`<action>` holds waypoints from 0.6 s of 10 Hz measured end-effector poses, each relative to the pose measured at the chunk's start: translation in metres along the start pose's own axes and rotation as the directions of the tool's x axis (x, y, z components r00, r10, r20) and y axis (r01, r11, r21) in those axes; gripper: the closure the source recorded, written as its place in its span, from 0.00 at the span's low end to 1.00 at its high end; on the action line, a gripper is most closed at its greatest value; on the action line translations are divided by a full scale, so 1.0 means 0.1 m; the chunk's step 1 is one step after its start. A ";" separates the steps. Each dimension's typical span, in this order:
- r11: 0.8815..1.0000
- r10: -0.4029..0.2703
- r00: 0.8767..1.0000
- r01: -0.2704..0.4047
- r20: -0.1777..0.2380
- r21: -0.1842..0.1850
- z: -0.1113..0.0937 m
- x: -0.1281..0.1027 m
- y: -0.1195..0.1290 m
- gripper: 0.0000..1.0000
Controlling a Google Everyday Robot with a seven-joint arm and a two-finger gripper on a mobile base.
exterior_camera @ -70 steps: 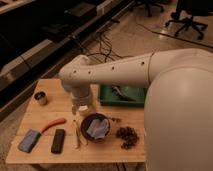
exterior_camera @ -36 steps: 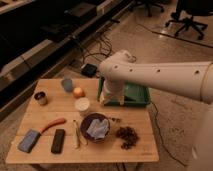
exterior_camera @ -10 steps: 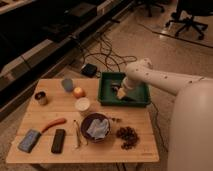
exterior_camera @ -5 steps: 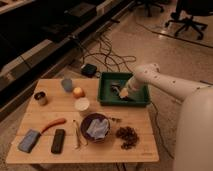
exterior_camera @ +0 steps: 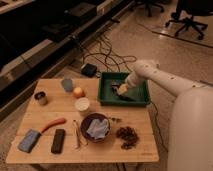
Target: Place brush in table surface
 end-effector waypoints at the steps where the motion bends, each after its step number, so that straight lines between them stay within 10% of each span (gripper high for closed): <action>1: 1.000 0.000 1.000 0.000 -0.006 0.000 0.05 0.00 -0.03 0.35; 6: 1.000 -0.020 0.998 0.019 -0.063 -0.013 0.45 -0.07 0.07 0.35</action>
